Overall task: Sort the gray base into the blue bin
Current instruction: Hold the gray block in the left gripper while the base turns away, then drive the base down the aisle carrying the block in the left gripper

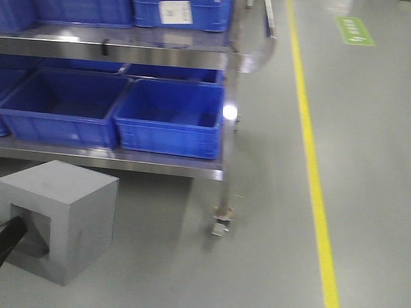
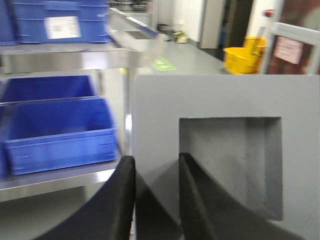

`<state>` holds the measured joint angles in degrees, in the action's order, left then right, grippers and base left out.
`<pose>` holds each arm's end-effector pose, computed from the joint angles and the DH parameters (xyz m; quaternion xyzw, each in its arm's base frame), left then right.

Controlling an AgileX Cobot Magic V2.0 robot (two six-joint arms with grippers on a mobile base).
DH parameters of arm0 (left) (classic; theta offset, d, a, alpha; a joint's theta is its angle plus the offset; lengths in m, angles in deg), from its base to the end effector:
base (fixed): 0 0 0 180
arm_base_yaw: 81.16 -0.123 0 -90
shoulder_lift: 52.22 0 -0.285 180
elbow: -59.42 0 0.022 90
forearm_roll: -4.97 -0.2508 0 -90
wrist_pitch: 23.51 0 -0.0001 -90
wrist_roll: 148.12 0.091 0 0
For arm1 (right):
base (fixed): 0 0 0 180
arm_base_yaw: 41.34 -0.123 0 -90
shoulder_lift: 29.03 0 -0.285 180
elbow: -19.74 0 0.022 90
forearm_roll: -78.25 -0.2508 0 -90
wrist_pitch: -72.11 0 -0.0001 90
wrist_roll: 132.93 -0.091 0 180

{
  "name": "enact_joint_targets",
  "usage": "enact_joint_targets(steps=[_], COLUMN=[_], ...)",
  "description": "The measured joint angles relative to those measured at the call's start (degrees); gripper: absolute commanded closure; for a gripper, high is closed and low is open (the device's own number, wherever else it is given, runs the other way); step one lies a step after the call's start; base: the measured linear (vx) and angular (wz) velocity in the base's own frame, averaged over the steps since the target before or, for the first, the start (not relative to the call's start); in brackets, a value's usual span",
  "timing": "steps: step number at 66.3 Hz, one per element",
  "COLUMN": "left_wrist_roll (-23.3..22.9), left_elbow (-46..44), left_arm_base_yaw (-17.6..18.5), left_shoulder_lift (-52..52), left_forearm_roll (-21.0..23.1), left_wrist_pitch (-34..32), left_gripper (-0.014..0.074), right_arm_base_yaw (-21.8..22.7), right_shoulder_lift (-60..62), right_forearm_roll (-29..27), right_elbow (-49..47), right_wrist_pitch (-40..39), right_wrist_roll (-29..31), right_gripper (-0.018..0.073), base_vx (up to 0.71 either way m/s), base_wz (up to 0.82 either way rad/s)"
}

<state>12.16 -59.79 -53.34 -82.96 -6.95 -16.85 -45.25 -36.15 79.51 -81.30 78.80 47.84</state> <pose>0.0863 -0.0430 0.2711 0.1230 0.7449 -0.1924 0.6269 0.0567 0.0036 0.1929 -0.0366 0.7231 0.0104 0.6897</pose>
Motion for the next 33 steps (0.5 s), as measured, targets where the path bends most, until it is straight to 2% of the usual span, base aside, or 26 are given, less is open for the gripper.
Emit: enact_joint_targets(steps=[12, 33], left_wrist_roll=[0.0, 0.0], left_elbow=[0.0, 0.0], left_arm_base_yaw=[0.0, 0.0], left_shoulder_lift=[0.0, 0.0], left_forearm_roll=[0.0, 0.0], left_wrist_pitch=[0.0, 0.0], left_gripper=[0.0602, 0.0602], right_arm_base_yaw=[0.0, 0.0], right_shoulder_lift=[0.0, 0.0], right_forearm_roll=[0.0, 0.0], right_elbow=[0.0, 0.0], right_wrist_pitch=[0.0, 0.0], right_wrist_roll=[0.0, 0.0], right_gripper=[0.0568, 0.0568], base_vx=[0.28, 0.24], base_wz=[0.73, 0.91])
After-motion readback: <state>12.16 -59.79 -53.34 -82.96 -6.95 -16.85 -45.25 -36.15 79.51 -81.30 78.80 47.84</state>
